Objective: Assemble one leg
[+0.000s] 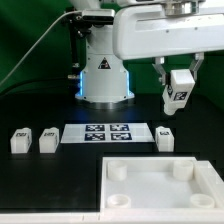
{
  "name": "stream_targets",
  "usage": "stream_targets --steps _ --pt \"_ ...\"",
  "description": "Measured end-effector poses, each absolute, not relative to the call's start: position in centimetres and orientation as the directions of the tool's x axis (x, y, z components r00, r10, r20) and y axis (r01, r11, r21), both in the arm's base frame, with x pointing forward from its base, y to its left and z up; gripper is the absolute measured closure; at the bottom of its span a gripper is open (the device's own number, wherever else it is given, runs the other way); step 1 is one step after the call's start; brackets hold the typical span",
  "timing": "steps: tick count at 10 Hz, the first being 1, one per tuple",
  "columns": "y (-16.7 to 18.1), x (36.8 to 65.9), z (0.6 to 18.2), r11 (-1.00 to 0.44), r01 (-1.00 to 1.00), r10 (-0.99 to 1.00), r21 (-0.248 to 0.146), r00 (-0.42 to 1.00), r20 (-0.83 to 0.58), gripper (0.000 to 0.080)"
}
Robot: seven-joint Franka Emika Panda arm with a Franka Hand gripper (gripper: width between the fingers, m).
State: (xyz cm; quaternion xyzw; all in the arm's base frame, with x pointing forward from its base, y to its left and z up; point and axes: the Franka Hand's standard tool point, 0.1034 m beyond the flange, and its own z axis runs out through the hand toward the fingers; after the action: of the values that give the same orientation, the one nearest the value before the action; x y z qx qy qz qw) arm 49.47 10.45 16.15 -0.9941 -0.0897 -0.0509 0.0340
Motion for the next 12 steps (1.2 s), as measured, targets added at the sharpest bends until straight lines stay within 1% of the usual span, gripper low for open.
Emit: stream_targets --steps 1,2,3,4,5,6,11,12 --pt "9.7 52.7 17.4 -0.975 0.211 0.19 -0.062 0.95 0.247 0.0508" --pt "8.8 55.3 18.3 -0.974 0.225 0.196 -0.04 0.912 0.36 0.0508" --pt "8.5 56.8 18.6 -0.973 0.229 0.198 -0.029 0.891 0.408 0.0508" --pt "8.4 58.1 19.4 -0.978 0.21 0.174 -0.016 0.849 0.498 0.0508" --pt "8.7 58.1 19.5 -0.978 0.207 0.171 0.0 0.807 0.565 0.0508" --pt "8.4 57.8 19.0 -0.978 0.208 0.174 0.003 0.808 0.563 0.0508" --pt "8.4 57.9 18.9 -0.978 0.208 0.173 0.002 0.81 0.56 0.0508" --pt "8.2 58.0 18.8 -0.977 0.214 0.182 0.008 0.81 0.558 0.0508"
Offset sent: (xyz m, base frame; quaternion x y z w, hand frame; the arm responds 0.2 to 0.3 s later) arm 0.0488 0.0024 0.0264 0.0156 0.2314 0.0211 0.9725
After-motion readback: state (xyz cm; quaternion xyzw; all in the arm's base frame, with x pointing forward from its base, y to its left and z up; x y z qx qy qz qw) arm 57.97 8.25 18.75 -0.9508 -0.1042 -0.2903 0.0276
